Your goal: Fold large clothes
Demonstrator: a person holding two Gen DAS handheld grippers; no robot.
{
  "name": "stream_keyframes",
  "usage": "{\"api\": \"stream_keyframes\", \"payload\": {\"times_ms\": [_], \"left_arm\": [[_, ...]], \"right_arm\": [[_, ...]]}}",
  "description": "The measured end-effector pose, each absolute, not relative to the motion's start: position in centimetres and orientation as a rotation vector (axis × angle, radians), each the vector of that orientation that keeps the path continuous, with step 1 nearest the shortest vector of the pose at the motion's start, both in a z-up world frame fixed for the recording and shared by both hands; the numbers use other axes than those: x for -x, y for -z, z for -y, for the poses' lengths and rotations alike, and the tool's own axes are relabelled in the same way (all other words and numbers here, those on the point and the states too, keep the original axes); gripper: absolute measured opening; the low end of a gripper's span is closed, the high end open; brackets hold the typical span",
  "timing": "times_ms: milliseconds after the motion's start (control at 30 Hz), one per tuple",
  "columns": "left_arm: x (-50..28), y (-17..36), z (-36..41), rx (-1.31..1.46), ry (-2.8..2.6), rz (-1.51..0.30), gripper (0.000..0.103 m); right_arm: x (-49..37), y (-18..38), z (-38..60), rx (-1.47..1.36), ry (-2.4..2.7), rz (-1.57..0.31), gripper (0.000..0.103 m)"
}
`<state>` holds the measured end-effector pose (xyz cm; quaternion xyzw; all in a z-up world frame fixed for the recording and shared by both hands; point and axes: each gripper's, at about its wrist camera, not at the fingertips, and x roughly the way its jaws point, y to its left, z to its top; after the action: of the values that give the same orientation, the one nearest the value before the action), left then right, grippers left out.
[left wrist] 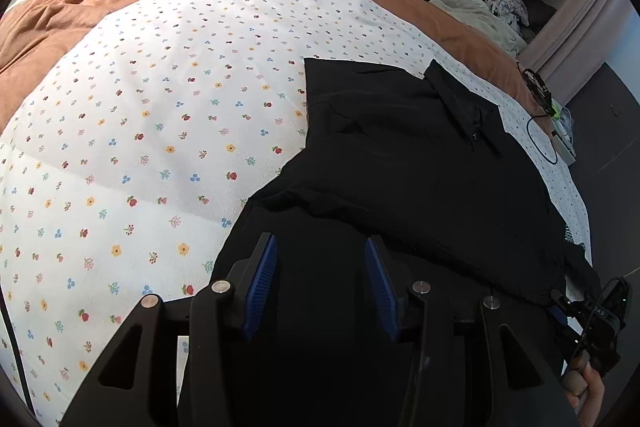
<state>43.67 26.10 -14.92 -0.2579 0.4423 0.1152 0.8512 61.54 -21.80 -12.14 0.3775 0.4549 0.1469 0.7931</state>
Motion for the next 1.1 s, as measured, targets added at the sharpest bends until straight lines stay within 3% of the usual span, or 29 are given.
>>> {"api": "stream_keyframes", "payload": {"times_ms": [100, 633, 667, 700, 733, 767, 800, 1100], "left_arm": [[-43.8, 15.4, -26.6, 0.565, -0.248, -0.925, 0.047], [-43.5, 14.9, -27.8, 0.602, -0.275, -0.899, 0.047], [-43.5, 14.7, -27.6, 0.594, -0.276, -0.898, 0.048], [-43.6, 14.4, -27.3, 0.583, -0.274, -0.896, 0.056], [-43.6, 14.2, -26.9, 0.575, -0.265, -0.892, 0.073], [-43.5, 13.9, -26.6, 0.571, -0.253, -0.884, 0.082], [-43.4, 13.5, -26.2, 0.567, -0.240, -0.873, 0.092], [-42.7, 11.4, -23.6, 0.550, -0.197, -0.824, 0.093]], "right_arm": [[-62.9, 12.5, 22.1, -0.839, -0.316, -0.945, 0.007], [-67.2, 11.9, 19.2, -0.782, -0.268, -0.919, 0.008], [-66.8, 11.7, 19.2, -0.783, -0.267, -0.926, 0.014], [-66.5, 11.3, 19.3, -0.777, -0.275, -0.930, 0.031], [-66.0, 10.6, 19.6, -0.769, -0.285, -0.923, 0.045], [-65.7, 10.1, 20.1, -0.766, -0.289, -0.909, 0.072], [-65.4, 9.3, 20.7, -0.762, -0.289, -0.885, 0.076], [-61.5, 5.4, 28.5, -0.720, -0.225, -0.756, 0.076]]}}
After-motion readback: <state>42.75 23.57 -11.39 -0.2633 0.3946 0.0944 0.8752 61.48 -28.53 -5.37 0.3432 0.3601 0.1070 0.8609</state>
